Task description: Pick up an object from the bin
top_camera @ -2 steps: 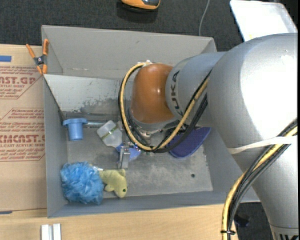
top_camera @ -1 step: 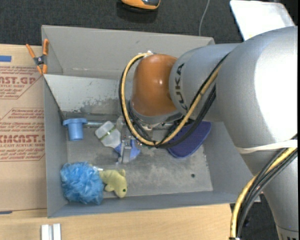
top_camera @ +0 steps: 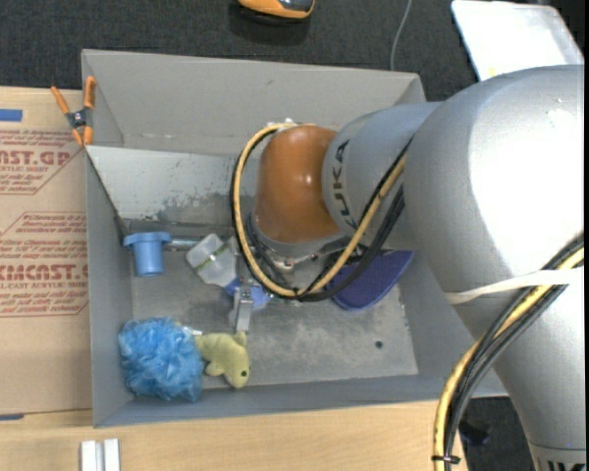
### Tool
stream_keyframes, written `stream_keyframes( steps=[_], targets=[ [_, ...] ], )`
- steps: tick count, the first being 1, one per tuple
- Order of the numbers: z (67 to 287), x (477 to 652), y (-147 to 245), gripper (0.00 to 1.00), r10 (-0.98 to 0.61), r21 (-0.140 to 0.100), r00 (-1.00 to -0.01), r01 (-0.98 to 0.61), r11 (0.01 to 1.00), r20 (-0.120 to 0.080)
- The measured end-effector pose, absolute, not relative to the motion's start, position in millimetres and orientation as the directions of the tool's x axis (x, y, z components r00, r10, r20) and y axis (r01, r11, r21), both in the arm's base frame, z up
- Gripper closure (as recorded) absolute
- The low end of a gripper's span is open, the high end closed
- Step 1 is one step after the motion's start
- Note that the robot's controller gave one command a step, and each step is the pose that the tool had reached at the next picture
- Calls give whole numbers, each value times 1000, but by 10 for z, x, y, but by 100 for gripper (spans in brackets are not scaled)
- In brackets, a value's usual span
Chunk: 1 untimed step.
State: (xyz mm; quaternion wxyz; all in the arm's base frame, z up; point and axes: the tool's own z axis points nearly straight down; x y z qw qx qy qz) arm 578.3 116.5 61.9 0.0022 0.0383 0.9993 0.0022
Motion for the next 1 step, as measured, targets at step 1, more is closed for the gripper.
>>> stream_keyframes(
  steps=[1],
  targets=[
    [693,5722,1267,0,265,10,-964,265,964,-13]
  ],
)
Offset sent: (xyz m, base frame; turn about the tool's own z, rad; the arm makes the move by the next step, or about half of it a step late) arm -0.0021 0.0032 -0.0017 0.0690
